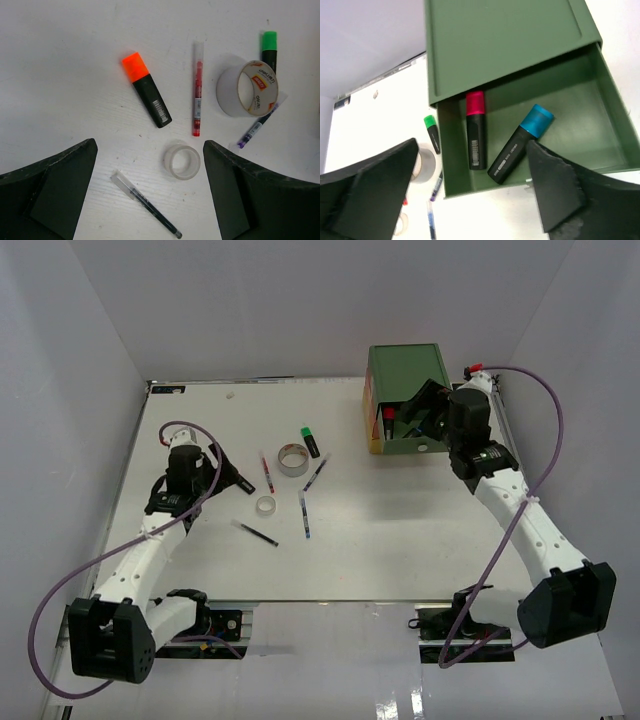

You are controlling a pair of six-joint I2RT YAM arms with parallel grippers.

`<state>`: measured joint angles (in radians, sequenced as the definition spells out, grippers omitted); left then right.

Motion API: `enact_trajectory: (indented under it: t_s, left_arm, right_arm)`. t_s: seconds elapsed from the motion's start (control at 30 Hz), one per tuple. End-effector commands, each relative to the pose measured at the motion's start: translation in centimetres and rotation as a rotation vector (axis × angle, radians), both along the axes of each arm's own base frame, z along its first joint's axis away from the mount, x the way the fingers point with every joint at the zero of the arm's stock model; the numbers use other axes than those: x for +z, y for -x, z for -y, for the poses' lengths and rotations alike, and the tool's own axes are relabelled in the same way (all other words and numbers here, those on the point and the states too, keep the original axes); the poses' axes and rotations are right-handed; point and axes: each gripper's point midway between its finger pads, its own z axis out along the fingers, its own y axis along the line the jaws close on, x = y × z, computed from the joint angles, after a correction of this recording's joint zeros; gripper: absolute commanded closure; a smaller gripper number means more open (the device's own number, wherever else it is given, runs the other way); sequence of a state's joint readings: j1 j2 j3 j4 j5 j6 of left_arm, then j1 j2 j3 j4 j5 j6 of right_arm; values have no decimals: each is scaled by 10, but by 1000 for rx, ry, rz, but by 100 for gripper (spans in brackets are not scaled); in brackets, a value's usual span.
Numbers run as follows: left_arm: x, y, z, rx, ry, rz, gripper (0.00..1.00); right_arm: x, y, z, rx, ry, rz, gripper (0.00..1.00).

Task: Sort the stationery into containers
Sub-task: Pick up the pen from the center of the board.

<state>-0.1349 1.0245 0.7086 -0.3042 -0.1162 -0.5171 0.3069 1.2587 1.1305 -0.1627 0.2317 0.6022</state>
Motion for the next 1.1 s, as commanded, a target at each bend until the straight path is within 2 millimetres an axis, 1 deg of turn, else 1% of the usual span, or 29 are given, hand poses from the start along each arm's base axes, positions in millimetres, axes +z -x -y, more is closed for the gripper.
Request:
enact_trajectory:
  t_s: [0.0, 0.03, 0.07, 0.1, 0.13, 0.17, 0.2, 0.23, 0.27, 0.3, 0.33, 0.37, 0.43, 0.47, 0.5, 0.53, 0.57, 0.6, 0.63, 0.67, 0.7, 0.77, 0.8, 0.87, 0.9, 0.97, 1.07]
  left_arm:
    - [-1, -7, -4, 55, 9, -61, 2]
    - [-12, -10, -4, 68, 5, -107, 2]
    - [-17, -10, -8, 100, 1, -141, 2]
    - [-22, -12, -9, 118, -1, -166, 2]
    - [-19, -17, -10, 133, -1, -172, 2]
    - [-33, -18, -11, 145, -12, -231, 2]
    - [-30, -25, -12, 166, -9, -231, 2]
    - [-33, -28, -12, 172, -11, -250, 2]
    - [-48, -29, -12, 179, -19, -306, 2]
    - [-51, -33, -12, 191, -17, -322, 2]
    - [-48, -39, -11, 197, -15, -327, 2]
    - [-59, -43, -11, 202, -22, -367, 2]
    - [-65, -48, -9, 208, -16, -403, 2]
    - [-61, -57, -7, 210, -10, -395, 2]
    - [-71, -60, -6, 211, -12, -430, 2]
    - [-75, -60, -4, 214, -10, -452, 2]
    - [-73, -67, -4, 218, -6, -449, 2]
    - [-84, -65, -4, 230, -16, -488, 3]
    - [-87, -66, -5, 234, -17, -503, 4]
    - [-84, -73, -4, 237, -15, -496, 5]
    - [-93, -74, -3, 238, -21, -523, 8]
    - [-92, -80, -2, 238, -14, -524, 11]
    - [-98, -81, -1, 239, -17, -543, 12]
    - [-100, -84, 0, 237, -14, -556, 13]
    - [-100, -87, 2, 234, -10, -559, 15]
    - [-105, -87, 1, 237, -16, -576, 18]
    - [-110, -87, 2, 236, -19, -601, 23]
  right_arm:
    - [34, 19, 4, 104, 127, 125, 2]
    - [28, 24, 6, 118, 152, 123, 3]
    - [34, 32, 7, 139, 180, 150, 7]
    - [33, 37, 8, 154, 192, 156, 10]
    - [35, 41, 8, 166, 205, 172, 10]
    - [34, 50, 8, 182, 208, 185, 10]
    - [33, 54, 8, 188, 209, 192, 10]
    - [33, 57, 8, 192, 203, 209, 10]
    - [28, 65, 7, 212, 198, 217, 10]
    - [26, 68, 8, 216, 200, 222, 10]
    - [22, 71, 8, 218, 201, 223, 10]
    - [16, 77, 9, 223, 199, 226, 10]
    - [9, 82, 8, 236, 201, 228, 10]
    - [9, 86, 7, 248, 194, 238, 10]
    - [-3, 89, 6, 259, 194, 220, 10]
    - [-6, 91, 6, 265, 190, 215, 10]
    - [-9, 94, 4, 277, 184, 216, 10]
    - [-14, 96, 3, 285, 176, 210, 10]
    - [-14, 100, -3, 319, 162, 216, 10]
    - [-14, 101, -4, 326, 158, 224, 10]
    - [-17, 103, -6, 334, 151, 222, 10]
    - [-16, 104, -7, 341, 144, 232, 10]
    - [-16, 104, -7, 340, 144, 237, 10]
    - [-19, 104, -5, 333, 153, 235, 10]
    - [-22, 103, -4, 329, 158, 229, 10]
    - [-30, 103, 0, 314, 177, 216, 10]
    - [-33, 103, 1, 311, 183, 214, 10]
